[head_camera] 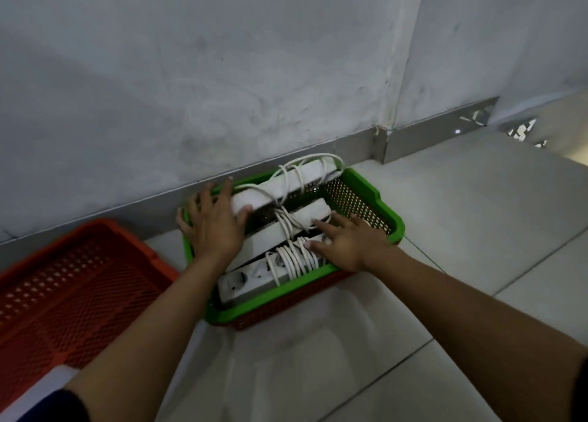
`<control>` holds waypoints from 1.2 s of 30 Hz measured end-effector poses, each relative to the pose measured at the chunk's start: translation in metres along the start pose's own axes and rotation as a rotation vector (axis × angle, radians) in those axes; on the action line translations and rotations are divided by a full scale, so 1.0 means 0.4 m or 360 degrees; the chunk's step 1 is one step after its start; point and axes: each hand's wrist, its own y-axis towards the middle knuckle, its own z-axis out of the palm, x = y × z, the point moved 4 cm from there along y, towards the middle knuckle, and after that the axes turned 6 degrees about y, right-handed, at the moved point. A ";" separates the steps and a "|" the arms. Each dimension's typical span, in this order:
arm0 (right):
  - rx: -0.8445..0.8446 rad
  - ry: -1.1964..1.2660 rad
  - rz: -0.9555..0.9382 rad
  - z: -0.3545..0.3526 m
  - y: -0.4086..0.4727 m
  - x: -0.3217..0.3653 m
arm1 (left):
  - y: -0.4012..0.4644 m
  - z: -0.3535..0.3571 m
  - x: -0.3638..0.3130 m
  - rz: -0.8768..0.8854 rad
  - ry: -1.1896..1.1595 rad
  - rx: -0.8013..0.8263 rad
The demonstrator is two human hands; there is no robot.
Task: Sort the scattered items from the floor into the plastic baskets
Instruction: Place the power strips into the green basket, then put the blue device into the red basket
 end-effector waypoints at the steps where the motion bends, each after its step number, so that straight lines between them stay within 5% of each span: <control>1: -0.0025 0.0002 0.0017 0.007 -0.002 -0.006 | 0.000 0.005 -0.011 0.0023 0.0032 -0.0023; 9: -0.0501 0.0039 0.0052 -0.017 -0.058 0.026 | -0.032 0.046 -0.010 0.0054 0.0308 0.0497; 13: -0.0366 -0.0228 -0.0023 -0.054 -0.129 0.010 | -0.074 0.014 -0.071 0.0114 0.0090 0.0805; 23: -0.0290 -0.1067 -0.0102 -0.349 -0.490 -0.202 | -0.199 -0.213 -0.432 0.0728 -0.0125 0.0826; 29: -0.0213 -0.0906 0.0253 -0.361 -0.692 -0.441 | -0.345 -0.273 -0.670 0.1108 -0.0236 0.0917; 36: 0.0061 -0.0629 0.0540 -0.156 -0.831 -0.692 | -0.554 -0.232 -0.872 0.1459 -0.0014 0.1075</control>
